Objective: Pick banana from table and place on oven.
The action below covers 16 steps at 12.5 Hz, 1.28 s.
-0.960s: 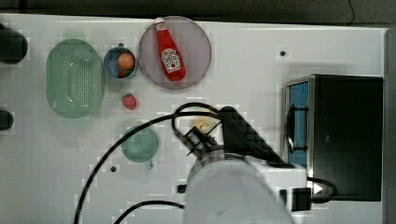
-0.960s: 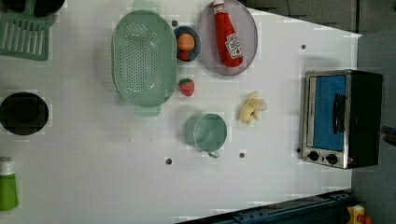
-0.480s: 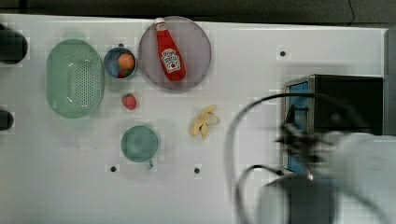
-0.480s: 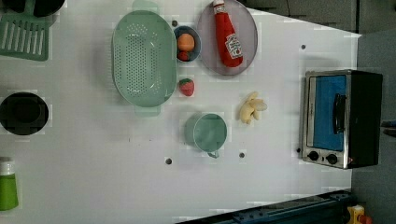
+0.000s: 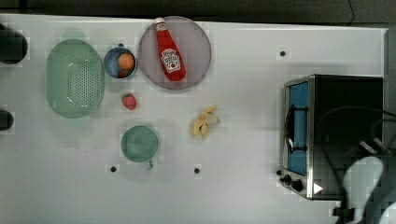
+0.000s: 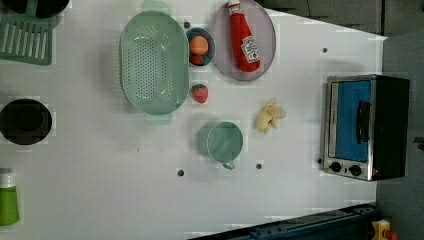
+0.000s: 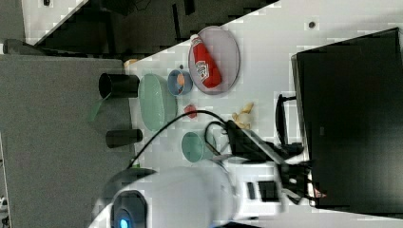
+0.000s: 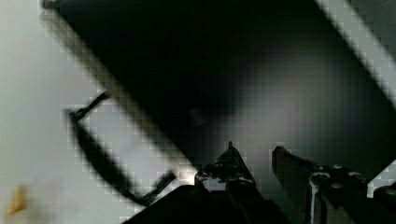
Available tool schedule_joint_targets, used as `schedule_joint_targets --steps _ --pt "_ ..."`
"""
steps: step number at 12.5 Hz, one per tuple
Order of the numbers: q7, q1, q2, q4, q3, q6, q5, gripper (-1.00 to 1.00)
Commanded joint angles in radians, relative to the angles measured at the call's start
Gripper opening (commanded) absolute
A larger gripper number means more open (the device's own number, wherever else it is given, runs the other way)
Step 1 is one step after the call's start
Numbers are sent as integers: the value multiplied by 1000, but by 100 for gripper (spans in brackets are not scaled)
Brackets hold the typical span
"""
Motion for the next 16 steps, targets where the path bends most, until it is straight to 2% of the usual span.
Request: schedule_joint_targets --steps 1,4,10,11,13,16 --pt "-234 29 60 80 3 20 7 -50" --pt "-285 27 119 124 -4 19 9 -44" --pt "-285 27 118 134 4 18 23 88" --pt "-285 30 112 143 7 18 23 100" --pt "-284 45 86 178 19 -16 19 100" --pt "-186 80 2 250 65 -235 0 100"
